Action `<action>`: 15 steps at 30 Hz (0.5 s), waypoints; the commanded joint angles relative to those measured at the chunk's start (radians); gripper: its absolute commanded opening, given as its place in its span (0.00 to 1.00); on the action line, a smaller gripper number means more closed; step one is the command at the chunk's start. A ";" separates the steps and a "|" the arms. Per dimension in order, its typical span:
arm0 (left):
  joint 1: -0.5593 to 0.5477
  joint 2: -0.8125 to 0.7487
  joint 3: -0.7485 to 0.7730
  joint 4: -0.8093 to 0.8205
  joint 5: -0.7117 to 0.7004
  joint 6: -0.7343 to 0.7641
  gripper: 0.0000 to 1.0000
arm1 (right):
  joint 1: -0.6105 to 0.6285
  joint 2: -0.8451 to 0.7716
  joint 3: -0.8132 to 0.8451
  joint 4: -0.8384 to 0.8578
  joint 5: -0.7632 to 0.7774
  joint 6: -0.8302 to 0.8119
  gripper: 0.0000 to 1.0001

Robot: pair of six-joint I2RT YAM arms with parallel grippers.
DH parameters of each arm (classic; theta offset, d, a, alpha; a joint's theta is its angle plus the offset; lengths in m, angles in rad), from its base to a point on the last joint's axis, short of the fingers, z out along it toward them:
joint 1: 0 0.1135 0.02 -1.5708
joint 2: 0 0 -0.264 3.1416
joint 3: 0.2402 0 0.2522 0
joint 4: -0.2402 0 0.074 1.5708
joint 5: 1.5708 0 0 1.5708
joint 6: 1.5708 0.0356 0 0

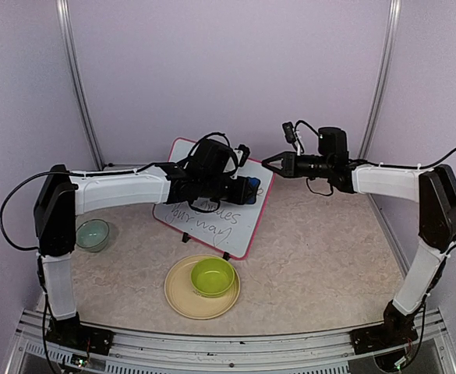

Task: Erase the whiteboard
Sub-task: Erase the center of the whiteboard.

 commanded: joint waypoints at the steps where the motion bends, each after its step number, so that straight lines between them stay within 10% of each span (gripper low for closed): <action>1: -0.008 -0.012 -0.066 -0.012 -0.019 -0.012 0.06 | 0.038 -0.041 0.021 -0.015 0.058 -0.030 0.00; 15: -0.008 -0.120 -0.238 0.034 -0.065 -0.057 0.05 | 0.084 -0.119 -0.016 0.020 0.114 -0.019 0.00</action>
